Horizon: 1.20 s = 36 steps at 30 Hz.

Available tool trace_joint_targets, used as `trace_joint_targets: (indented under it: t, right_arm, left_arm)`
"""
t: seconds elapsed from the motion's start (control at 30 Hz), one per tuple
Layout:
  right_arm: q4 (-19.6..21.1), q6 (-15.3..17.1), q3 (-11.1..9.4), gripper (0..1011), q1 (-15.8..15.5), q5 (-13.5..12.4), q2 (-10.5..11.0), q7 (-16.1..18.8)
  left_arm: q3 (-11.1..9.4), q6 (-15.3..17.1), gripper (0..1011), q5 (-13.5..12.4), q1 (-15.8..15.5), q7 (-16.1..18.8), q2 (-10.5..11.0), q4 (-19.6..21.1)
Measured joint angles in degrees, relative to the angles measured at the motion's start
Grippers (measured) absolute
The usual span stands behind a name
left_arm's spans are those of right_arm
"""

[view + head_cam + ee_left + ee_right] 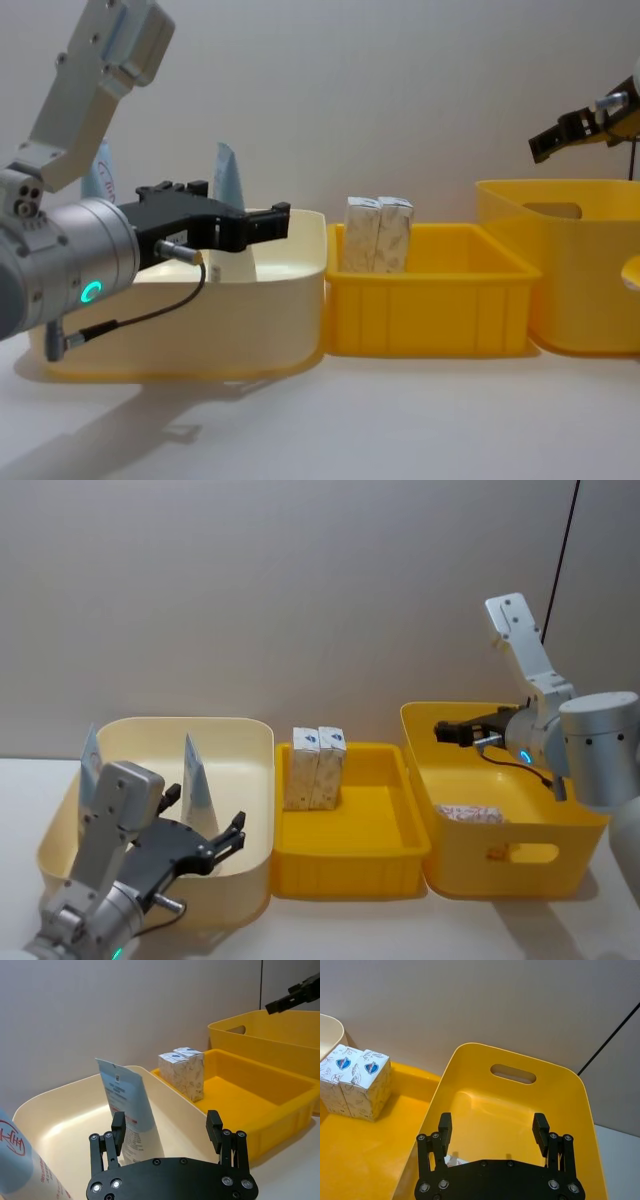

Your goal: Bimanual collaborative sorting of washing and personal care products

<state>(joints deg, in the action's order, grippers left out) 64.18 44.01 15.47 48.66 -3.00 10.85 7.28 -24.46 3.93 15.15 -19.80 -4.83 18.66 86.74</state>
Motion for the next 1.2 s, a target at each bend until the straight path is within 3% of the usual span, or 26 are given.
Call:
trace_joint_targets:
  t: [0.63, 0.93, 1.07, 1.2]
  right_arm:
    - [-0.3, 0.2, 0.0, 1001, 0.2, 0.0, -0.1, 0.1]
    - [-0.4, 0.3, 0.0, 1001, 0.2, 0.0, -0.1, 0.1]
    - [-0.4, 0.3, 0.0, 1001, 0.2, 0.0, -0.1, 0.1]
    - [-0.4, 0.3, 0.0, 1001, 0.2, 0.0, -0.1, 0.1]
  left_arm:
    - [1.5, -1.0, 1003, 1.2, -6.4, -1.6, -4.3, -10.3]
    - [1.6, -1.5, 1003, 1.2, -8.1, -2.4, -5.3, -12.8]
    - [1.6, -1.7, 961, 1.2, -8.6, -2.6, -5.6, -13.5]
    - [1.6, -1.8, 837, 1.2, -9.0, -2.7, -5.8, -14.1]
